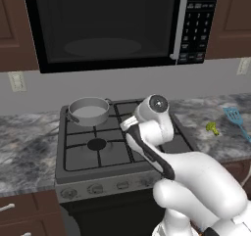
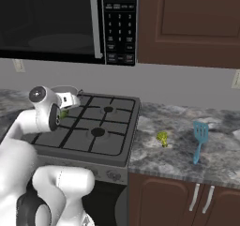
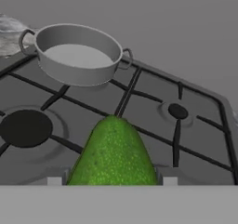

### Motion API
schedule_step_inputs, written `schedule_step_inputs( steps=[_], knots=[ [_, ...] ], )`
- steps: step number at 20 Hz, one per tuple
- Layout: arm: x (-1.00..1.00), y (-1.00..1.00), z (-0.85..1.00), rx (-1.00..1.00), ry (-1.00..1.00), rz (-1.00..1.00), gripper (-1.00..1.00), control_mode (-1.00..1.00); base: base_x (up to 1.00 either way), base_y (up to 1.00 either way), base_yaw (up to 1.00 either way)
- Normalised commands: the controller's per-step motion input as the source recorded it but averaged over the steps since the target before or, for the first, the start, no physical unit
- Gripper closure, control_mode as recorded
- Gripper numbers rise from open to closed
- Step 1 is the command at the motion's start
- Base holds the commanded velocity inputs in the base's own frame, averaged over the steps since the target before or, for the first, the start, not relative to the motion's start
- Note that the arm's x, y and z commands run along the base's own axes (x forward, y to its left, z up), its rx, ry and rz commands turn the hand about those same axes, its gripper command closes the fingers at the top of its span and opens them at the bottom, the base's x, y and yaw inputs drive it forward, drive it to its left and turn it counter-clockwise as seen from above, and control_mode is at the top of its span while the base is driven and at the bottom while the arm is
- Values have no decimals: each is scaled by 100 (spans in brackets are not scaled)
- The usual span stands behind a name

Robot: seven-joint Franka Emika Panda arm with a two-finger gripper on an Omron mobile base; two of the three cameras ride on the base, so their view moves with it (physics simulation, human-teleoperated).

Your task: Put the avocado and broccoli in the pot. Retrieve the spatula and lightly stir the vegetables in the pot.

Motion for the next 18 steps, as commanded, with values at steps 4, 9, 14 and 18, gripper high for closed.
schedule_step_inputs(
  steps=[4,9,14,18],
  knots=[
    [52,74,5,0,-2,12,100,-100,0,0,0],
    [24,18,9,2,-3,1,100,-100,0,0,0],
    [62,32,0,2,0,-3,100,-100,0,0,0],
    [49,22,0,9,0,0,100,-100,0,0,0]
  ],
)
